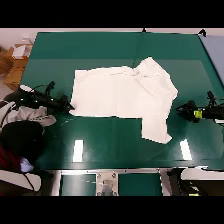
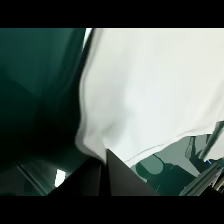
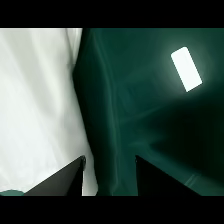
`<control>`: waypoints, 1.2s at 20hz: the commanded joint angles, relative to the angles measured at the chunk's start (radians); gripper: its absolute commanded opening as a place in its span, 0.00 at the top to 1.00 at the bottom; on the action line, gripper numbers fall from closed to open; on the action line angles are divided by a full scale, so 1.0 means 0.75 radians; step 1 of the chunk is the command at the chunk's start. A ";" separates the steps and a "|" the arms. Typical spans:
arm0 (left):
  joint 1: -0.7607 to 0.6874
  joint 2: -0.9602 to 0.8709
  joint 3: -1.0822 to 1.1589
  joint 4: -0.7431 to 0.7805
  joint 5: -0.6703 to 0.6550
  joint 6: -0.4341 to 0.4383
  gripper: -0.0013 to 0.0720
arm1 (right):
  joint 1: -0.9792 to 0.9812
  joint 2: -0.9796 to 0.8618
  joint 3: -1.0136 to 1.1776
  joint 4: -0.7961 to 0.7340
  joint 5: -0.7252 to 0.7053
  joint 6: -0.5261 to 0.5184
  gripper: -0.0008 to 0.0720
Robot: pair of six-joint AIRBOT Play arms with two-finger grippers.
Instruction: Fold the shirts.
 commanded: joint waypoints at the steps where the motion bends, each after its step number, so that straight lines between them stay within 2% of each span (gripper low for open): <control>1: 0.016 0.001 0.040 0.036 -0.012 0.040 0.94 | 0.008 0.001 -0.028 0.002 0.010 -0.001 0.46; 2: 0.036 0.001 0.074 0.086 -0.016 -0.004 0.94 | 0.015 0.001 -0.055 0.012 0.005 -0.002 0.45; 3: 0.057 0.001 0.100 0.099 -0.020 -0.026 0.94 | 0.030 0.001 -0.084 0.025 -0.012 -0.002 0.40; 9: 0.078 0.001 0.130 0.100 -0.021 -0.043 0.94 | 0.203 0.000 -0.171 0.166 -0.191 -0.037 0.41; 10: 0.078 0.001 0.130 0.100 -0.022 -0.043 0.94 | 0.219 0.000 -0.169 0.177 -0.201 -0.037 0.52; 11: 0.078 0.001 0.130 0.099 -0.023 -0.042 0.94 | 0.226 0.001 -0.166 0.182 -0.194 -0.037 0.69; 12: 0.078 0.005 0.131 0.096 -0.025 -0.037 0.94 | 0.227 0.001 -0.162 0.182 -0.166 -0.039 0.92; 13: 0.078 0.015 0.140 0.076 -0.036 -0.018 0.94 | 0.226 0.002 -0.152 0.182 -0.132 -0.047 0.97; 15: 0.078 0.080 0.197 -0.018 -0.068 0.042 0.95 | 0.225 0.029 -0.080 0.182 -0.046 -0.046 0.97; 19: 0.078 0.381 0.486 -0.238 -0.083 0.073 0.95 | 0.224 0.261 0.326 0.182 0.109 0.083 0.97; 24: 0.078 0.763 1.103 -0.248 -0.009 0.087 0.94 | 0.175 0.545 1.085 0.171 0.147 0.261 0.97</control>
